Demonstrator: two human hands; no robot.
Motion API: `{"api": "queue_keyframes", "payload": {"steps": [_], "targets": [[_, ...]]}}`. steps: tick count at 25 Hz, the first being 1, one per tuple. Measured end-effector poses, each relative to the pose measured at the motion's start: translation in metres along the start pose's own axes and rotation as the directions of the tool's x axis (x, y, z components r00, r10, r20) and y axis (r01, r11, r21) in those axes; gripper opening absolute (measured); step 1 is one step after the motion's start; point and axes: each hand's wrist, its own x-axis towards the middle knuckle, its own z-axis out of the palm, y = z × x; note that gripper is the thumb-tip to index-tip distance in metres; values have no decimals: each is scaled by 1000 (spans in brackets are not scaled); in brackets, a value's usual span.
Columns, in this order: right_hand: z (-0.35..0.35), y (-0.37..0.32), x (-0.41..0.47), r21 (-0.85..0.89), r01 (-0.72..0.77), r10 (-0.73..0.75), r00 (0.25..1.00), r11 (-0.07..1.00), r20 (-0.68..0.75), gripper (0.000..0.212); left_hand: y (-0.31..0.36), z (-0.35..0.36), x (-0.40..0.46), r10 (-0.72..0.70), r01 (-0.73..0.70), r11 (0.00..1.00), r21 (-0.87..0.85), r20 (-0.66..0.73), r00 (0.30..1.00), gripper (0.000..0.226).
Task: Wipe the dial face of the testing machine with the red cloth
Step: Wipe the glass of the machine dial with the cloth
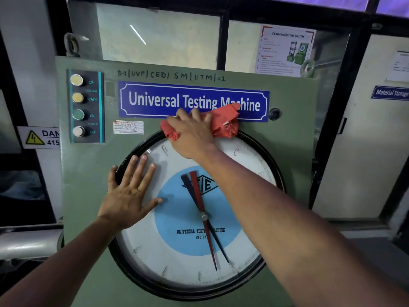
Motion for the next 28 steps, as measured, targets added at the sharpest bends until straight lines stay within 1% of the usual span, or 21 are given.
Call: {"api": "queue_keyframes", "payload": {"steps": [2,3,5,7,8,10,11,13,15,17,18,19,20,21,22,23,24,25,26,27,28], "targets": [[-3,13,-3,10,7,-7,1000,1000,-15,45,-1,-2,1,0,0,1000,-15,17,1000,96],[-4,27,-6,50,-29,31,999,998,-33,45,-1,-3,1,2,-1,1000,-21,24,1000,96],[-2,58,-19,125,-167,176,982,978,-64,47,-1,-5,0,-1,1,1000,-23,36,999,95],[3,98,-43,203,-366,385,921,908,-63,56,-1,-7,1,0,2,1000,-29,49,999,95],[7,115,-58,255,-461,483,875,850,-27,61,-1,-8,2,-4,6,1000,-30,61,998,95],[15,140,-89,308,-574,587,807,759,57,63,-1,-9,2,-9,13,999,-39,88,996,95],[16,148,-98,320,-590,598,797,741,85,60,0,-9,2,-9,13,999,-46,98,995,95],[4,155,-102,420,-550,565,819,722,102,46,-1,-11,2,-12,22,997,-72,135,991,96],[-16,157,-101,539,-469,536,843,700,37,33,-1,-22,3,-24,41,996,-77,202,979,101],[-38,150,-103,629,-422,545,838,653,-4,24,-1,-39,8,-32,57,996,-74,309,950,108],[-47,144,-104,715,-388,560,828,582,-7,19,0,-49,8,-35,71,993,-89,351,936,109],[-52,135,-105,821,-347,580,814,453,24,16,2,-59,6,-48,95,989,-110,371,927,109],[-55,124,-106,914,-310,586,804,260,106,16,5,-71,-2,-78,133,984,-119,384,920,108],[-55,113,-107,954,-298,559,798,42,225,18,6,-82,-11,-108,171,977,-126,398,911,106],[-53,101,-109,940,-305,481,807,-156,342,23,7,-93,-26,-150,217,968,-125,408,901,105],[-49,88,-110,894,-320,376,823,-313,426,32,8,-103,-43,-197,267,957,-117,417,887,104],[-41,76,-113,836,-342,263,838,-430,478,39,8,-113,-61,-245,314,944,-99,429,870,102],[-30,56,-116,776,-371,150,850,-510,505,40,5,-127,-85,-302,364,930,-59,443,844,101],[-19,35,-122,726,-390,49,863,-567,502,39,2,-140,-107,-345,399,917,-25,454,821,100],[-7,9,-127,681,-427,-56,867,-595,495,44,-4,-156,-133,-394,439,898,11,459,796,99],[4,-25,-133,642,-494,-184,853,-587,488,52,-12,-175,-164,-452,484,874,51,453,768,98]]}}
